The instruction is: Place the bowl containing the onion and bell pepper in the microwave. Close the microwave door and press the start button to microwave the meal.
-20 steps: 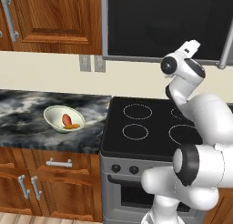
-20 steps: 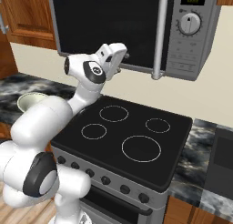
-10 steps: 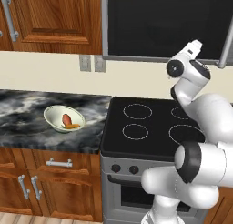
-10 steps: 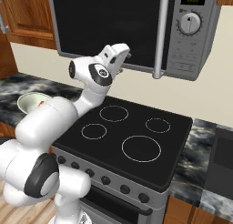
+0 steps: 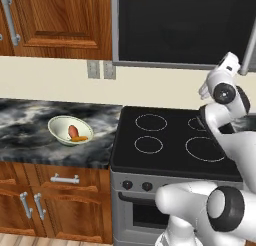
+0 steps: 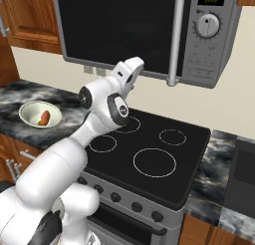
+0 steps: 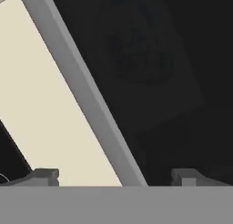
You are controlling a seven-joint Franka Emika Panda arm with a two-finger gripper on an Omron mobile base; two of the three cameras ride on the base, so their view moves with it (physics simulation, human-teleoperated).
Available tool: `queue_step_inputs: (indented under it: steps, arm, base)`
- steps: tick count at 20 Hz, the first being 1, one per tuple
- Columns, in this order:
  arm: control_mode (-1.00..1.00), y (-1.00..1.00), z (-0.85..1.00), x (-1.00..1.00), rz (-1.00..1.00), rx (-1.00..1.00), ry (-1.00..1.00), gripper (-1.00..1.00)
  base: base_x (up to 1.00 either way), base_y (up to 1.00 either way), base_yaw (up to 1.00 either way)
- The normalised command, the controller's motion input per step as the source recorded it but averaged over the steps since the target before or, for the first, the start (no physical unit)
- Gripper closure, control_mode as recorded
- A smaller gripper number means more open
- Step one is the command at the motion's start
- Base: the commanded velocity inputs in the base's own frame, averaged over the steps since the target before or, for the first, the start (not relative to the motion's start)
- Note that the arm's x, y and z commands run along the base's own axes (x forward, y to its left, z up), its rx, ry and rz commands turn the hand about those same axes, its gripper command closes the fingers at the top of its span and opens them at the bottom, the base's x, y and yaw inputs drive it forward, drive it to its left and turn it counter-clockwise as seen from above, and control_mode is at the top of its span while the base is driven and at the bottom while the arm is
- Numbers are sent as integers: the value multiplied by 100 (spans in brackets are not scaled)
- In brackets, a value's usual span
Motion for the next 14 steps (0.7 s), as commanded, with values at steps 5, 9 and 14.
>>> queue_step_inputs:
  steps: [5, 9, 14]
  arm:
    - [-100, -1, 63, -100, 26, -1, 26, -100]
    - [-100, 0, 74, -100, 27, -9, 37, -100]
    - [-100, -8, 37, -100, 26, -8, 27, -100]
  base:
    - [0, 0, 0]
    - [0, 0, 0]
    - [0, 0, 0]
